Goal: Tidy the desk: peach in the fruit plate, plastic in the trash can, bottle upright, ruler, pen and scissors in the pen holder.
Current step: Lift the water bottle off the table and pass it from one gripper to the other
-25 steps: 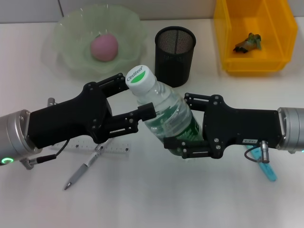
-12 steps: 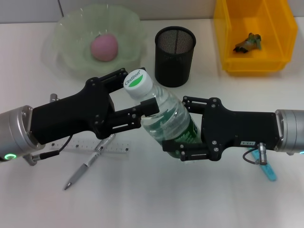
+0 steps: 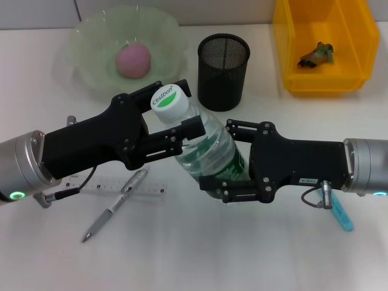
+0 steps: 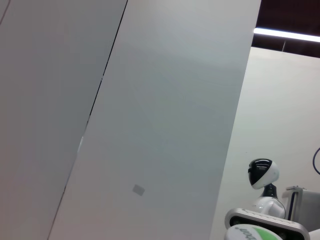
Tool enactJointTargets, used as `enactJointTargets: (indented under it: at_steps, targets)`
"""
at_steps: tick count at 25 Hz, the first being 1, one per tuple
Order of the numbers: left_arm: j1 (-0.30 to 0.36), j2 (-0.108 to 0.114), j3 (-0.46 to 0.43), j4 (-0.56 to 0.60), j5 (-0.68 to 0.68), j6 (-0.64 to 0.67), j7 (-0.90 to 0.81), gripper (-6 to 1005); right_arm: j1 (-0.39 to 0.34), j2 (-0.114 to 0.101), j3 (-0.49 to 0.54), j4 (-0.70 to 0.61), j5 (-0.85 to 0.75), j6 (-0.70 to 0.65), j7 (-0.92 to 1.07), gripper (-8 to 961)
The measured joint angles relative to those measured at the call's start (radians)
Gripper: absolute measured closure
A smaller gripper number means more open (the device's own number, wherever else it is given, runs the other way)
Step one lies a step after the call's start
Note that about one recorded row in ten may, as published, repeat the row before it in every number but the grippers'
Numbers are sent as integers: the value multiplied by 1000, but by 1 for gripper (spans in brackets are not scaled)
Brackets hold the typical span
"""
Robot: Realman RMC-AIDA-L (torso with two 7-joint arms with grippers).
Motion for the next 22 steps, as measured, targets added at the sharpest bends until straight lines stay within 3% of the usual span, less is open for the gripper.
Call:
enactJointTargets:
  at_steps: [9, 14, 22]
  targets:
    - [0, 1, -2, -14, -18, -20, 1, 375, 13, 0, 0, 13, 13, 1, -8, 191]
    - [0, 3, 1, -14, -19, -28, -4, 538, 14, 2, 0, 18, 15, 8, -18, 191]
    - [0, 2, -3, -13, -20, -31, 1, 539, 17, 2, 0, 45, 47, 12, -50, 191]
